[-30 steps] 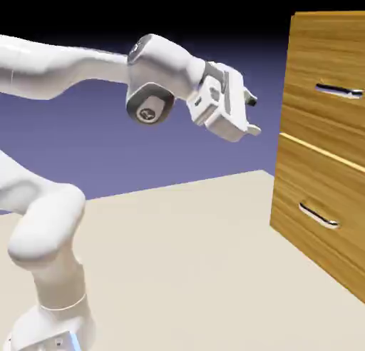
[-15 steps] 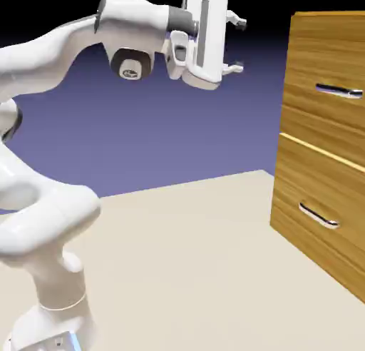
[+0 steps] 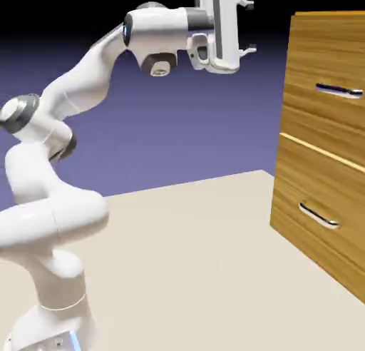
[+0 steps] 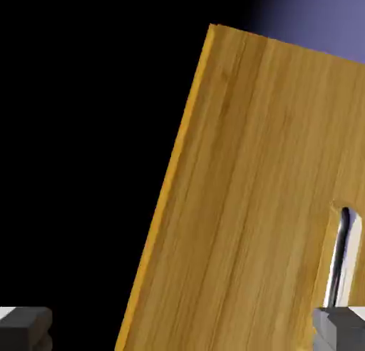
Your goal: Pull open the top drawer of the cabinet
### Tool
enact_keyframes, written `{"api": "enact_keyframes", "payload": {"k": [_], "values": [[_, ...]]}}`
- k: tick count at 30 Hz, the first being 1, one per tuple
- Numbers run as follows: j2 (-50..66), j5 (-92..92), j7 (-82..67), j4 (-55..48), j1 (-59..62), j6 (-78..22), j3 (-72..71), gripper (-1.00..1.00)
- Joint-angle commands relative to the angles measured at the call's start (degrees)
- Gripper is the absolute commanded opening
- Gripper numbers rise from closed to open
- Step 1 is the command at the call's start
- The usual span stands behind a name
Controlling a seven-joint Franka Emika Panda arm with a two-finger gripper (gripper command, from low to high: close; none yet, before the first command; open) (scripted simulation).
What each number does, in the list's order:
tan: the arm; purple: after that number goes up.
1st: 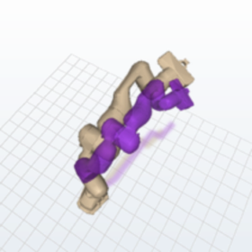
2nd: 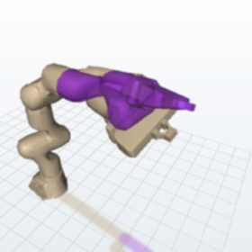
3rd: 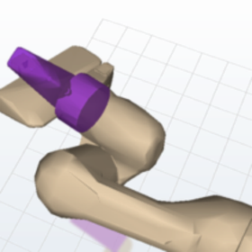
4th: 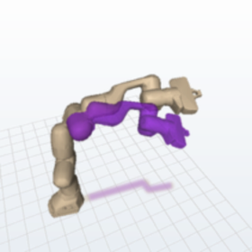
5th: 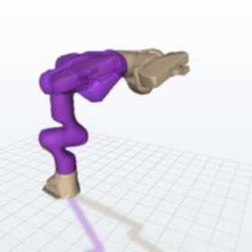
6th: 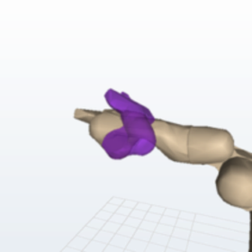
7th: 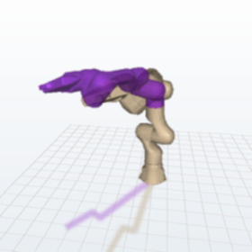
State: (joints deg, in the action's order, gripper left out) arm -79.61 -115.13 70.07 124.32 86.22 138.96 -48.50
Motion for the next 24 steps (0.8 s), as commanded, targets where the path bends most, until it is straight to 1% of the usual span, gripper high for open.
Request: {"api": "enact_keyframes", "payload": {"k": [1, 14, 20, 21, 22, 24], "values": [[-1.02, -2.5, 0.6, -0.8, 1.88, -0.76, -1.05, 0.0], [-14.23, -34.89, 8.37, -11.12, 26.34, -10.62, -14.7, 0.0], [-13.4, -36.92, 10.57, -22.81, 34.11, -6.58, -16.09, 0.0], [-13.4, -36.92, 10.57, -22.82, 34.11, -6.58, -16.09, -1.0], [-13.4, -36.92, 10.57, -22.82, 34.11, -6.58, -16.09, -1.0], [-13.86, -36.67, 9.83, -18.67, 31.6, -8.2, -15.79, -1.0]]}}
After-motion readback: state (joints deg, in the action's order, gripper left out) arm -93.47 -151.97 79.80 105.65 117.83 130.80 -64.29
